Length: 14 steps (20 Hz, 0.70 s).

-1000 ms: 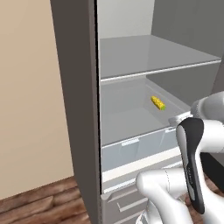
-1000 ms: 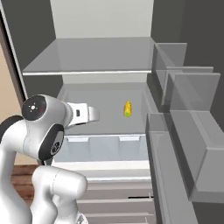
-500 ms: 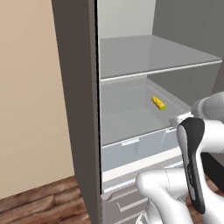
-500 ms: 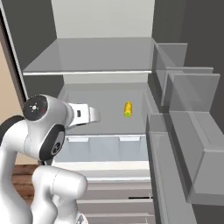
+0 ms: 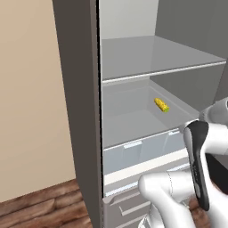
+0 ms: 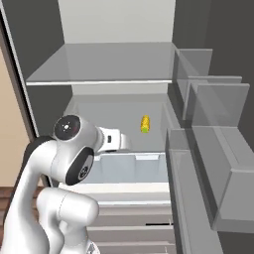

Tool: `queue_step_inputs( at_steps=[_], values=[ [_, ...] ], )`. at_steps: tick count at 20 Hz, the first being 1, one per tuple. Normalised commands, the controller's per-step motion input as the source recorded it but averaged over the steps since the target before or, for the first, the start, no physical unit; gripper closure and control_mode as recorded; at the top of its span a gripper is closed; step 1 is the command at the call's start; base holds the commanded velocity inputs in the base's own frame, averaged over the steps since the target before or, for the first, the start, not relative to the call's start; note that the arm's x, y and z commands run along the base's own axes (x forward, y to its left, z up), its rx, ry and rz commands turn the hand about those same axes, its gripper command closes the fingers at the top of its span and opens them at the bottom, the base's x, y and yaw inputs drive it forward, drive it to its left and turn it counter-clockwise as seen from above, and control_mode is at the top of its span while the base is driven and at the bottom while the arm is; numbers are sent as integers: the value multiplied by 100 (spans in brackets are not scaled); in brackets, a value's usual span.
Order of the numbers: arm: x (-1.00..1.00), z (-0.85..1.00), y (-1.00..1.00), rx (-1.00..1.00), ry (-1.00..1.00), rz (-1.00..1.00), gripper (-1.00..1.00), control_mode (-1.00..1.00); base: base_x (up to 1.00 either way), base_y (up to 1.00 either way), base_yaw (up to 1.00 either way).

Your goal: Place one corn and one chicken drumstick in each tupperware on the nearby counter, to pack two identical lunches.

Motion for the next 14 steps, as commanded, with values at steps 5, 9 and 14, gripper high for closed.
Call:
queue_step_inputs(
  at_steps=[5, 9, 14],
  values=[
    [61, -22, -3, 2, 0, 0, -100, -100, 0, 0, 0],
    [54, -3, -3, 5, -1, 0, -100, -100, 0, 0, 0],
    [40, 0, -18, 6, -4, 0, -100, -100, 0, 0, 0]
  ],
)
